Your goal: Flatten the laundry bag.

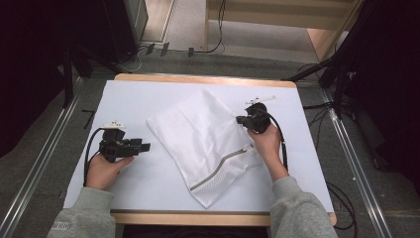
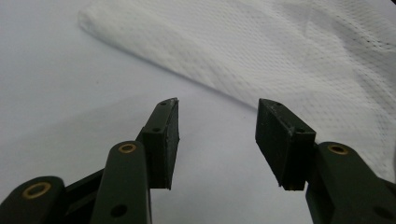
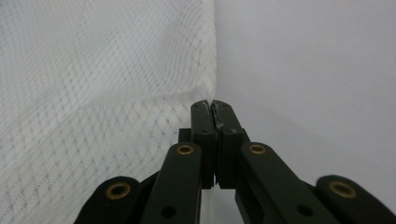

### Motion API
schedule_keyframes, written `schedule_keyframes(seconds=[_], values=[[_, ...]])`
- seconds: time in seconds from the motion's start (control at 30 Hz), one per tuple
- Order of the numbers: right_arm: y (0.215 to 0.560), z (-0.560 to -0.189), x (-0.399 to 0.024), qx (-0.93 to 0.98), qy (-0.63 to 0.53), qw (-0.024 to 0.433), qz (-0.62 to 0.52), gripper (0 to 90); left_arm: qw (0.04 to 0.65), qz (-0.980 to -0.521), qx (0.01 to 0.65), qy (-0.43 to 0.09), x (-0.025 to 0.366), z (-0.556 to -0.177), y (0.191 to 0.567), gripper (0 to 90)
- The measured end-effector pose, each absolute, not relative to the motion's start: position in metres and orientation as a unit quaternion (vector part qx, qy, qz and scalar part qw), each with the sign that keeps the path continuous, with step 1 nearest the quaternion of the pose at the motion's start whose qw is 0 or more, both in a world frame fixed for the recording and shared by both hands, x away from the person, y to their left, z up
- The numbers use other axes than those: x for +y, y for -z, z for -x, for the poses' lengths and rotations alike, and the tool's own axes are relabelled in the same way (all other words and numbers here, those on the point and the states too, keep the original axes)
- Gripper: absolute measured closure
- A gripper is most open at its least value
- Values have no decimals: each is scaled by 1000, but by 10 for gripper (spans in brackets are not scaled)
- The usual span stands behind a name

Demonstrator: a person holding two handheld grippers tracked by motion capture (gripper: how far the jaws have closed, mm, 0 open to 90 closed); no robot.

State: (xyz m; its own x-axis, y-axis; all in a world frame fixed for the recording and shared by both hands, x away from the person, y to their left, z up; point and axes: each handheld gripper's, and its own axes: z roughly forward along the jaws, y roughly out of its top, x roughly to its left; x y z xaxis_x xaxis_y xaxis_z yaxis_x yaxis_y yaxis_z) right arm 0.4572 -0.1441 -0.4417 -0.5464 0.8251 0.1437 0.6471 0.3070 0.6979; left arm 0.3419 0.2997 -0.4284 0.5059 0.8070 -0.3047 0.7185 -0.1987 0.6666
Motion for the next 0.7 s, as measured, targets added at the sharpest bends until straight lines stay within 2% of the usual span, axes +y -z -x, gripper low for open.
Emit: schedule_keyframes(seconds=[0.13,0.3,0.43,0.53,0.7], values=[[450,-459,-159,789,-358,113,-486,890,398,-777,486,-48,290,-347,429,504],[450,-450,-162,792,-358,113,-481,782,390,-796,462,-27,264,-354,434,504],[445,-440,-164,795,-363,115,-472,738,382,-806,452,-14,248,-356,439,504],[442,-423,-170,796,-377,110,-460,712,372,-814,445,1,229,-355,447,507],[442,-402,-179,802,-380,108,-448,683,356,-823,442,-9,211,-349,456,512]])
